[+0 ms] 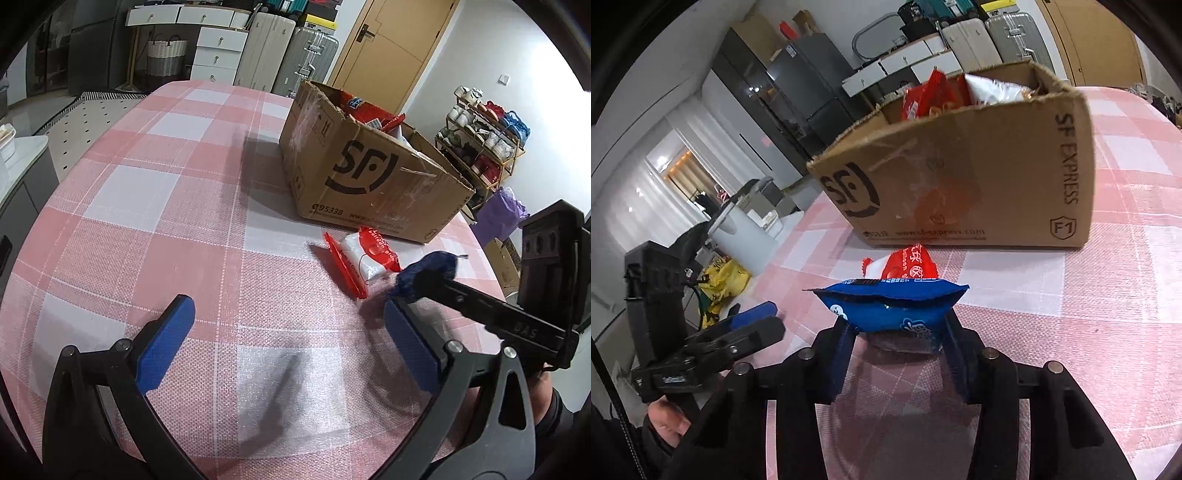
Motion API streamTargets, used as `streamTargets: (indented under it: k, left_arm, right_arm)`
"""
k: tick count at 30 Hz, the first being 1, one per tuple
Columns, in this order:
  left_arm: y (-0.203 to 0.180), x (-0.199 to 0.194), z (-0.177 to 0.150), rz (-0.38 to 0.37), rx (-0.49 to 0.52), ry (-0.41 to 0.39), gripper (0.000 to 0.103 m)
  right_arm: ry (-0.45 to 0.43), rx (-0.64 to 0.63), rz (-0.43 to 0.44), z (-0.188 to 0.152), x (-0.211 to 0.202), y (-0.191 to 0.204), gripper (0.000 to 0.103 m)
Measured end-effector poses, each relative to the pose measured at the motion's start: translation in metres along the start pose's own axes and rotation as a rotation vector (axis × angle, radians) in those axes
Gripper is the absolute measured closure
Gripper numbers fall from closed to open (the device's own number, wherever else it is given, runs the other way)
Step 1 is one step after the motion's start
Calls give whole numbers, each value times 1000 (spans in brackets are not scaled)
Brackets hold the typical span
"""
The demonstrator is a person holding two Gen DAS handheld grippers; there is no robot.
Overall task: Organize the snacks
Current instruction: 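Grasp the blue Oreo packet with the right tool and lift, then grasp the balloon glue packet with the left tool while the right tool holds the blue packet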
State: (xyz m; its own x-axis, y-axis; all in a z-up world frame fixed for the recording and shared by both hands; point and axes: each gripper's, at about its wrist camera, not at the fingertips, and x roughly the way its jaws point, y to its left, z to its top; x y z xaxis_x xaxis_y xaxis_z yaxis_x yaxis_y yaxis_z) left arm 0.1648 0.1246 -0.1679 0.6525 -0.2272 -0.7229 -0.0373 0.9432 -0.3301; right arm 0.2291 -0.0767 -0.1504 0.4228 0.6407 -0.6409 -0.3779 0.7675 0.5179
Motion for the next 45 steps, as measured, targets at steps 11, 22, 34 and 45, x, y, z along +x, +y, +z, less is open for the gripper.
streamTargets:
  k: [11, 22, 34, 45]
  left_arm:
    - [-34, 20, 6, -4, 63, 55, 1]
    - [-77, 74, 36, 24, 96, 110, 1]
    - [-101, 113, 48, 133, 115, 158, 3]
    - [-119, 114, 47, 188, 167, 148, 30]
  right_arm:
    - [-59, 45, 1, -12, -42, -21, 57]
    - [-106, 94, -10, -21, -76, -48, 57]
    - [-122, 130, 37, -23, -85, -64, 57]
    - [-130, 138, 29, -25, -90, -67, 57]
